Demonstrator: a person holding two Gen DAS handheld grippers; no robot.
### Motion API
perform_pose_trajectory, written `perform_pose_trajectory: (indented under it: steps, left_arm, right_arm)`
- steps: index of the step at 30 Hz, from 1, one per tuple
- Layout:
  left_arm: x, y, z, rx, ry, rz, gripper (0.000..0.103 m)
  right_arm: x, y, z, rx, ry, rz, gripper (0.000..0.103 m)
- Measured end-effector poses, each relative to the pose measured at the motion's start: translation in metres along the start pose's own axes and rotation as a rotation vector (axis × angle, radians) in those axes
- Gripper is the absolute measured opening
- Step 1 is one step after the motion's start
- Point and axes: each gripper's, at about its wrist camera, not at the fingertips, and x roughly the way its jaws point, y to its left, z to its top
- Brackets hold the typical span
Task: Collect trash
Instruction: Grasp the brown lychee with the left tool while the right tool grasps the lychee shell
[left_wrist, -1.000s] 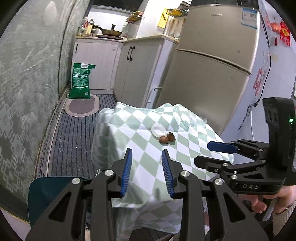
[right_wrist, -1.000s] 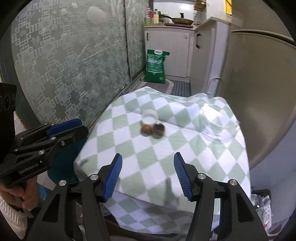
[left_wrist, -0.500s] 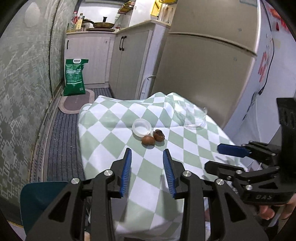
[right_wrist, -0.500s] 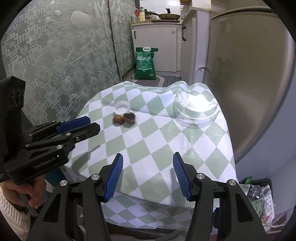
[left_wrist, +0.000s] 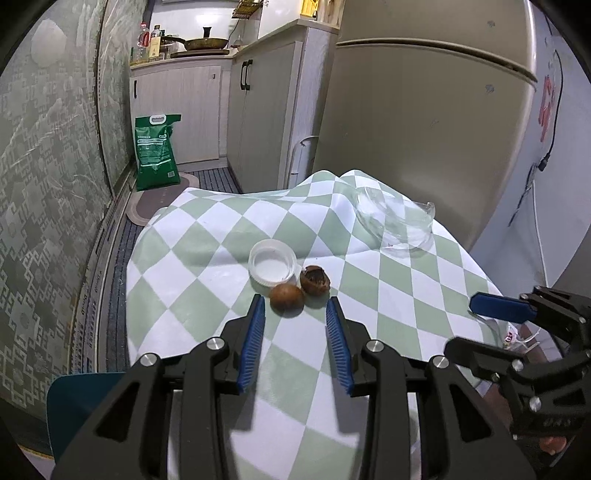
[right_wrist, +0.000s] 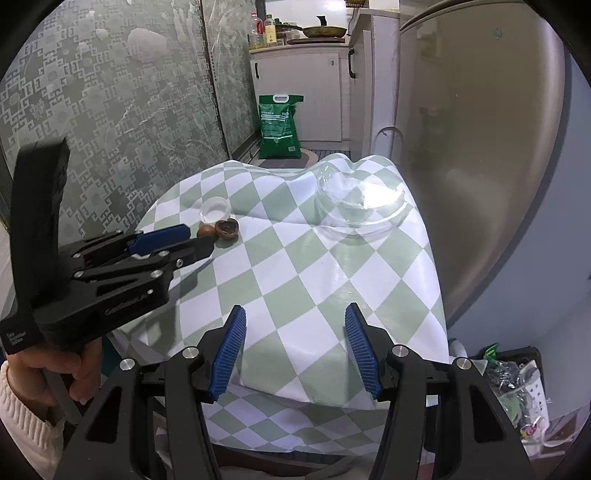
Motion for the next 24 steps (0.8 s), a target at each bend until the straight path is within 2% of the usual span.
perform_pose_trajectory:
  steps: [6,10,12,15,20,24]
  left_arm:
    - [0.009,-0.005,0.006,0.005,0.018,0.034,0.038]
    - [0.012,-0.005,0.008,0.001,0.033,0.057,0.03]
    - [0.013,-0.003,0.008,-0.007,0.039,0.051,0.022]
    - [0.01,0.005,0.007,-0.039,0.039,0.011,0.021]
    - [-0.001,0.009,0.002,-0.038,0.019,0.0,0.021]
    - [-0.013,0.014,-0.002,-0.053,0.005,-0.037,0.021]
  right_arm:
    - [-0.003,-0.004,-0.003,-0.002,-0.003,-0.011,0.057]
    - [-0.002,-0.004,-0.003,0.002,-0.004,-0.008,0.057]
    - [-0.002,-0.004,-0.003,0.002,-0.003,-0.008,0.057]
    - [-0.001,-0.003,-0.002,-0.002,-0.002,-0.004,0.057]
    - [0.009,0.006,0.005,-0.022,0.007,0.005,0.057]
    - [0.02,0.015,0.016,-0.04,0.029,0.014,0.057]
